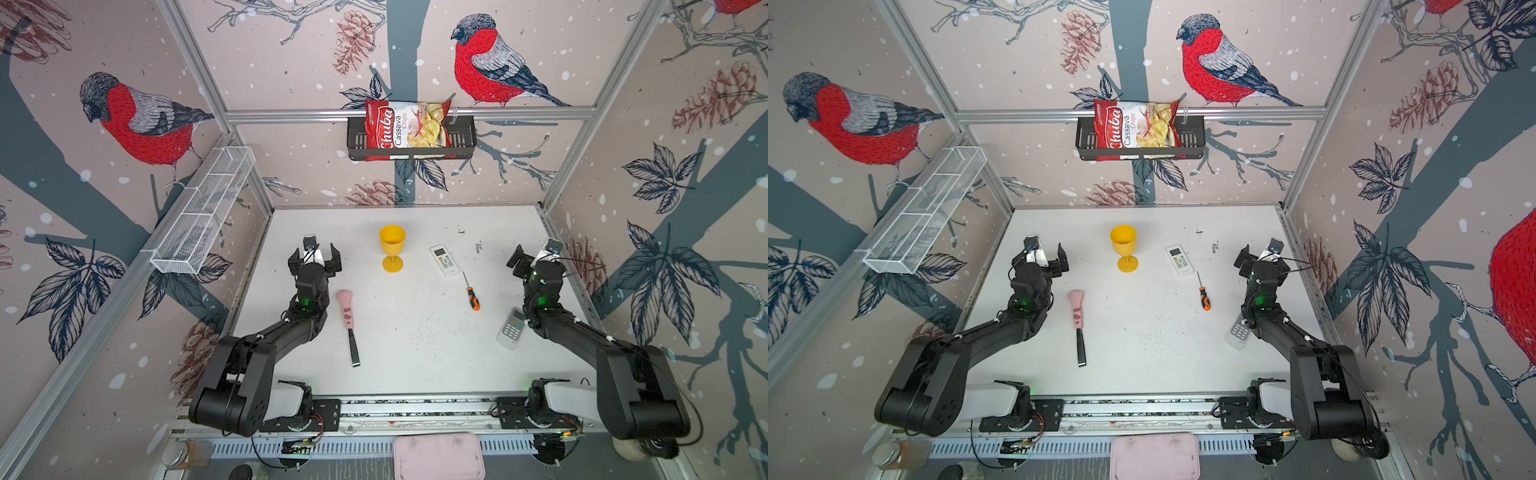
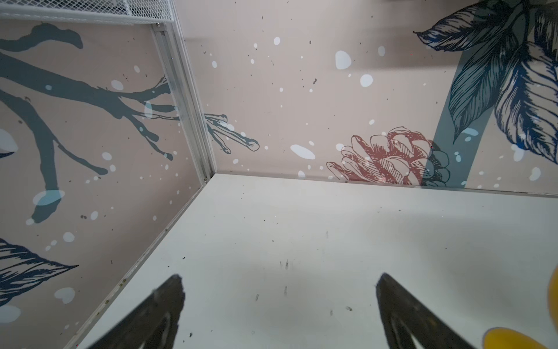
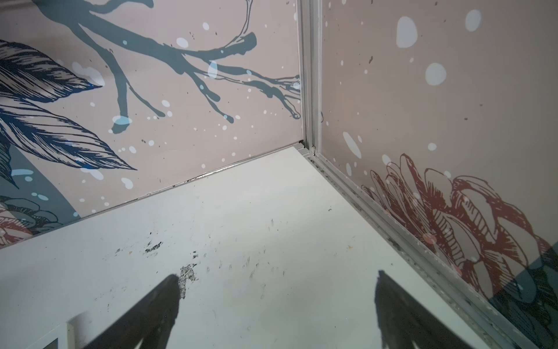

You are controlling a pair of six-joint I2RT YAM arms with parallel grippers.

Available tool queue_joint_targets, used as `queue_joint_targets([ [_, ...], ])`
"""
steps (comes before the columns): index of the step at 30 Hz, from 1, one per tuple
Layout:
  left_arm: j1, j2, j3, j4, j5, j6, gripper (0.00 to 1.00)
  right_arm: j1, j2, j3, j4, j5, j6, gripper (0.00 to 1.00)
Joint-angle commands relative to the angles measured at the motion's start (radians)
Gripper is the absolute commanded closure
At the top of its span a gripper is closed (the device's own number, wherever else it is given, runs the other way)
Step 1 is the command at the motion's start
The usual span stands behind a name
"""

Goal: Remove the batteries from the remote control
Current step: 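Reach the right gripper to the white remote and grasp it while the left arm rises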

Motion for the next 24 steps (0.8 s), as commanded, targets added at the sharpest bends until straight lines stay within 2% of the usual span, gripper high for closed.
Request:
queue_joint_targets([
  [1, -0.016, -0.051, 0.084, -0.241, 0.05, -0.061, 0.02, 0.021, 0.005, 0.092, -0.243, -0.102, -0.001, 0.01],
  [5, -0.042, -0.141, 0.13, -0.324, 0.015, -0.194, 0.02, 0.076, 0.103, 0.28, -0.449, -0.211, -0.049, 0.01],
  [8, -0.091, -0.198, 0.132, -0.383, -0.07, -0.302, 0.02, 0.124, 0.199, 0.394, -0.546, -0.265, -0.064, 0.01],
  [10, -0.117, -0.214, 0.125, -0.391, -0.076, -0.337, 0.02, 0.164, 0.272, 0.478, -0.605, -0.294, -0.095, 0.01],
  [16, -0.152, -0.23, 0.148, -0.479, -0.059, -0.436, 0.02, 0.288, 0.558, 0.783, -0.849, -0.281, -0.214, 0.01],
  [20, -0.186, -0.287, 0.055, -0.37, -0.034, -0.487, 0.02, 0.302, 0.69, 0.903, -0.93, -0.337, -0.261, 0.01],
  [24, -0.197, -0.258, 0.018, -0.327, 0.018, -0.514, 0.02, 0.308, 0.765, 0.974, -0.972, -0.397, -0.304, 0.01],
])
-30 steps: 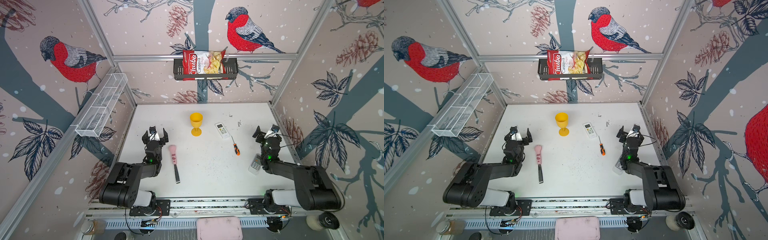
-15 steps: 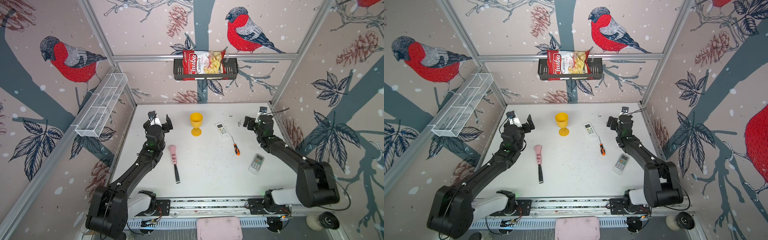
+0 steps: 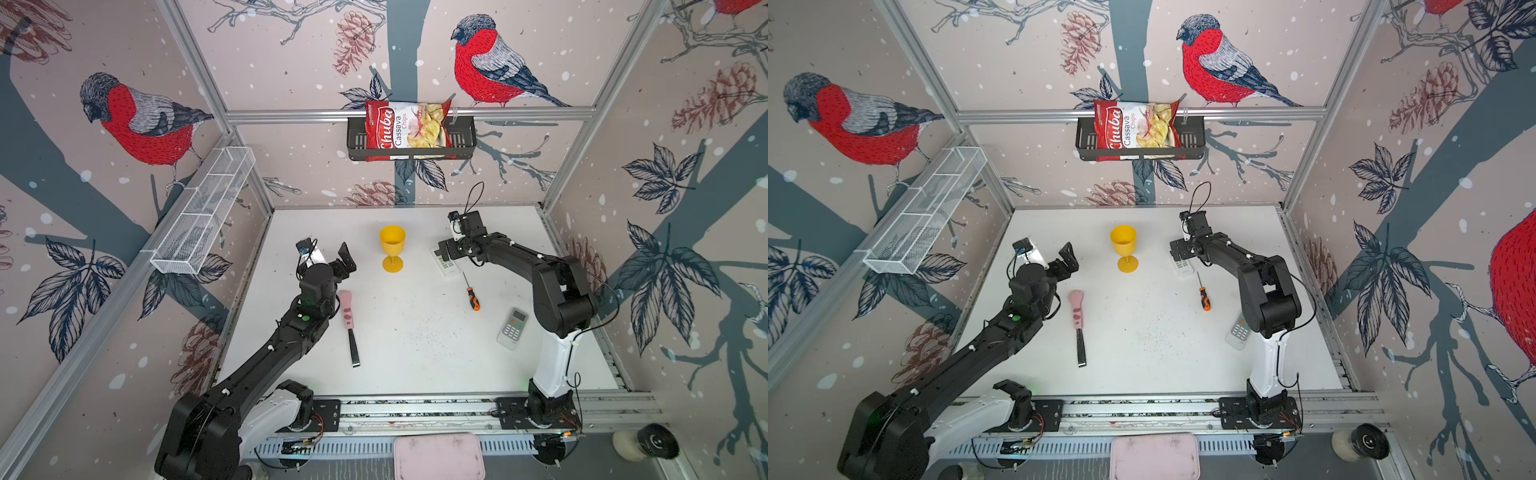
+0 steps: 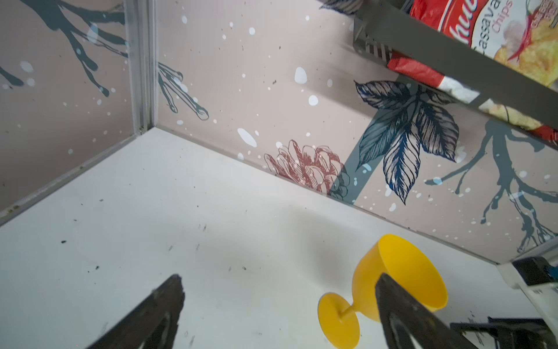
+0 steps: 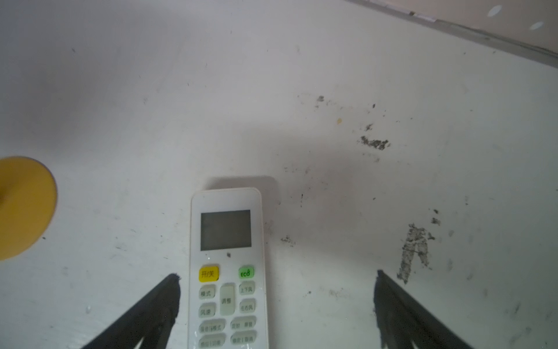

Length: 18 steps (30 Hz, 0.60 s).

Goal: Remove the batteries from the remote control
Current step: 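Reach the right gripper to the white remote and grasp it while the left arm rises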

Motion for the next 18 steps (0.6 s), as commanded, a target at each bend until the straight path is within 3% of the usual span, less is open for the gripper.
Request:
queue_joint_targets([
  [1, -0.008, 0.027, -0.021, 0.077, 0.055, -0.04, 0.02, 0.008, 0.051, 0.054, -0.083, -0.076, -0.065, 0.01],
  [7, -0.012, 0.077, -0.048, 0.134, 0.112, -0.04, 0.03, 0.016, 0.104, 0.081, -0.125, -0.155, -0.129, 0.01],
  [18, -0.012, 0.113, -0.053, 0.179, 0.162, -0.042, 0.03, 0.017, 0.198, 0.172, -0.143, -0.135, -0.129, 0.0],
])
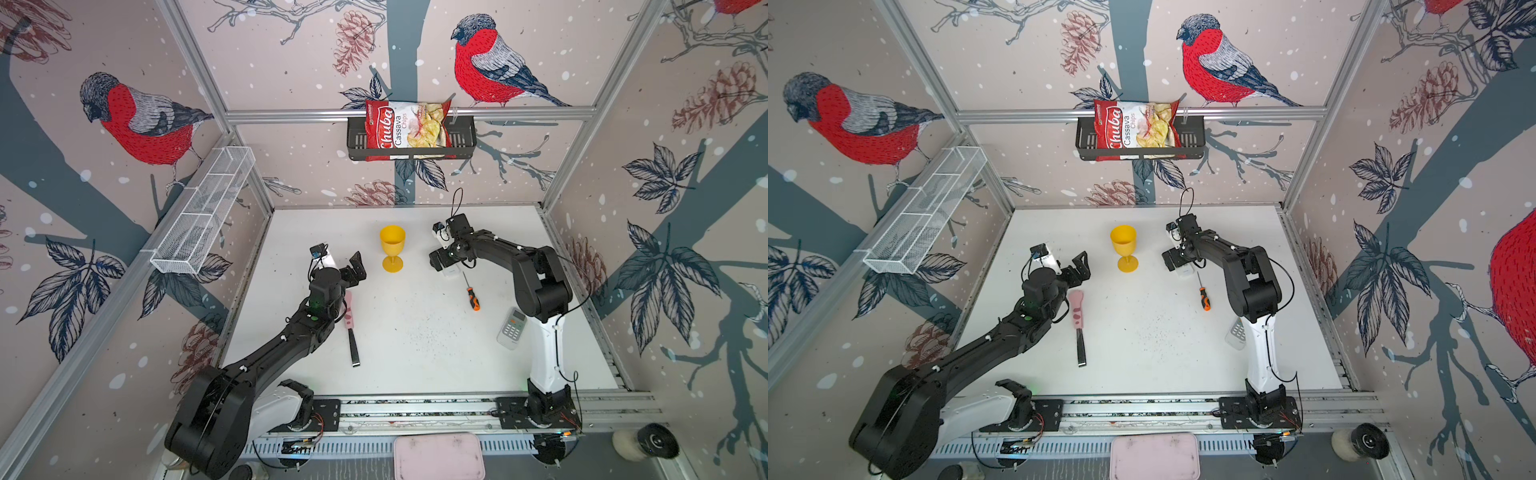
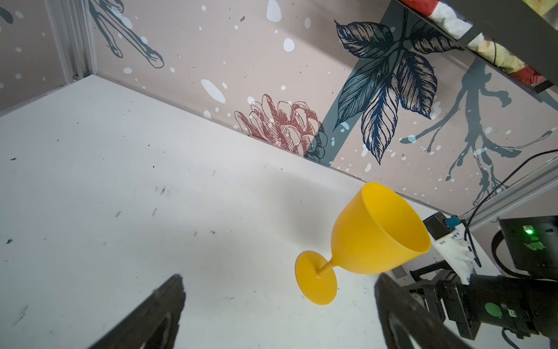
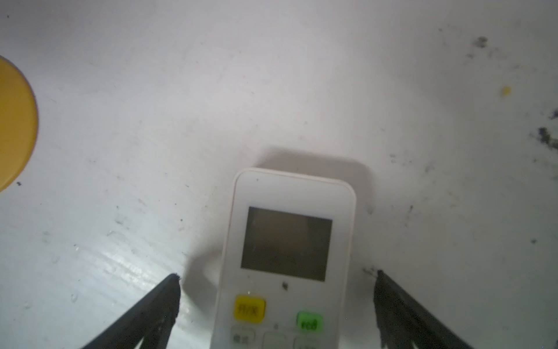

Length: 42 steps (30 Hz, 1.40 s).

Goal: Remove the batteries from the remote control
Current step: 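Reach the right gripper to the white remote and grasp it while the left arm rises, then lift the white remote with the right gripper toward the approaching left gripper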

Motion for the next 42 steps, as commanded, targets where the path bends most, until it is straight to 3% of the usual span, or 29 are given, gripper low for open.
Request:
queue_joint_targets([
  [1, 0.0, 0.003, 0.002, 0.056, 0.028, -0.004, 0.03, 0.002, 0.031, 0.04, -0.022, -0.005, -0.01, 0.0],
  [5, 0.0, 0.002, -0.003, 0.058, 0.033, -0.013, 0.03, 0.0, 0.073, 0.087, -0.036, 0.024, -0.003, 0.04],
  [10, -0.001, 0.001, -0.006, 0.056, 0.04, -0.017, 0.03, -0.005, 0.1, 0.117, -0.053, 0.01, 0.005, 0.19],
  [17, 0.0, -0.002, 0.0, 0.051, 0.071, -0.022, 0.03, -0.022, 0.089, 0.101, -0.067, -0.035, 0.005, 0.46],
  [20, -0.002, 0.001, 0.002, 0.054, 0.094, -0.029, 0.03, -0.028, 0.074, 0.087, -0.062, -0.049, 0.008, 0.71],
  [21, -0.002, 0.001, 0.002, 0.057, 0.102, -0.034, 0.03, -0.029, 0.067, 0.083, -0.061, -0.052, 0.011, 0.75],
  [29, -0.008, 0.001, 0.028, 0.108, 0.254, -0.024, 0.03, -0.053, -0.059, 0.032, -0.023, -0.142, 0.052, 0.76],
  [37, -0.043, 0.104, 0.233, 0.094, 0.522, 0.054, 0.04, -0.135, -0.279, -0.087, 0.108, -0.405, 0.176, 0.76],
  [39, -0.043, 0.126, 0.272, 0.115, 0.589, 0.051, 0.08, -0.157, -0.332, -0.11, 0.141, -0.477, 0.206, 0.76],
  [42, -0.044, 0.171, 0.349, 0.119, 0.687, 0.057, 0.24, -0.182, -0.407, -0.134, 0.188, -0.542, 0.252, 0.78],
])
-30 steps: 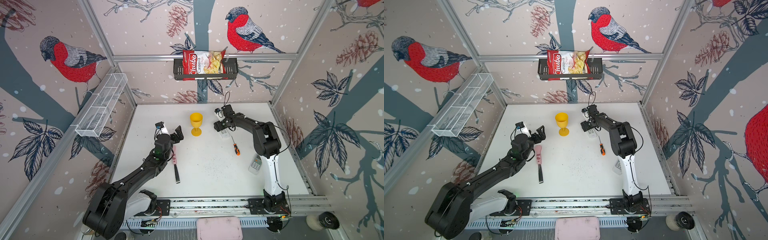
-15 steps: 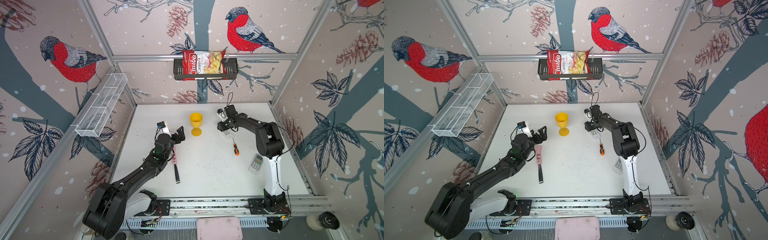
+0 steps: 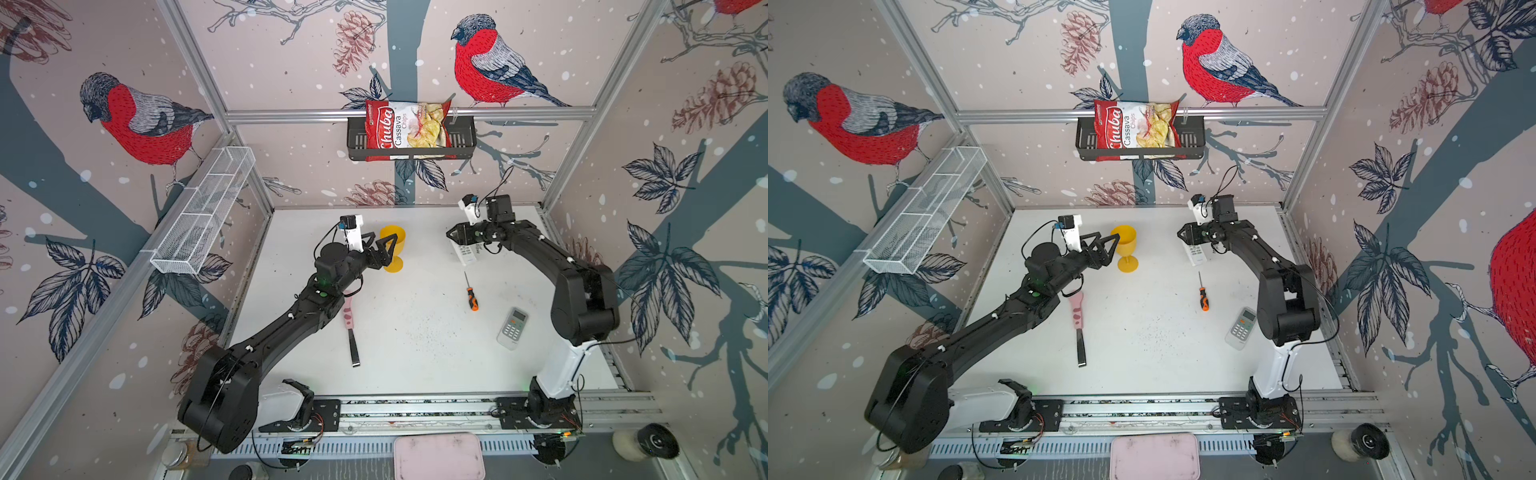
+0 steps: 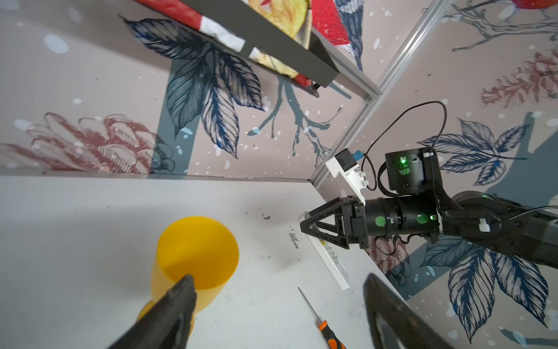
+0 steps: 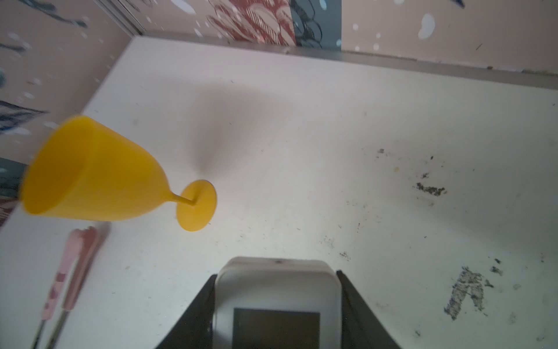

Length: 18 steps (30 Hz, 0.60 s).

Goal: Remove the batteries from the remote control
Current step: 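Lift the white remote with the right gripper toward the approaching left gripper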

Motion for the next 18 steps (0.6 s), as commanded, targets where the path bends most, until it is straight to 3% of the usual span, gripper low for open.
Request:
queue_joint_targets([
  [1, -0.002, 0.042, 0.08, 0.055, 0.178, 0.028, 0.26, -0.017, -0.066, -0.015, 0.099, -0.16, 0.079, 0.78],
  [5, -0.002, 0.122, 0.174, 0.091, 0.344, 0.045, 0.26, -0.04, -0.132, -0.024, 0.149, -0.261, 0.125, 0.79],
  [9, 0.001, 0.24, 0.299, 0.14, 0.532, 0.004, 0.21, -0.061, -0.168, -0.027, 0.233, -0.391, 0.188, 0.79],
  [13, 0.003, 0.336, 0.387, 0.216, 0.634, -0.049, 0.2, -0.079, -0.176, -0.024, 0.31, -0.499, 0.252, 0.81],
  [18, 0.019, 0.487, 0.51, 0.377, 0.771, -0.186, 0.34, -0.087, -0.177, -0.027, 0.446, -0.59, 0.335, 0.81],
])
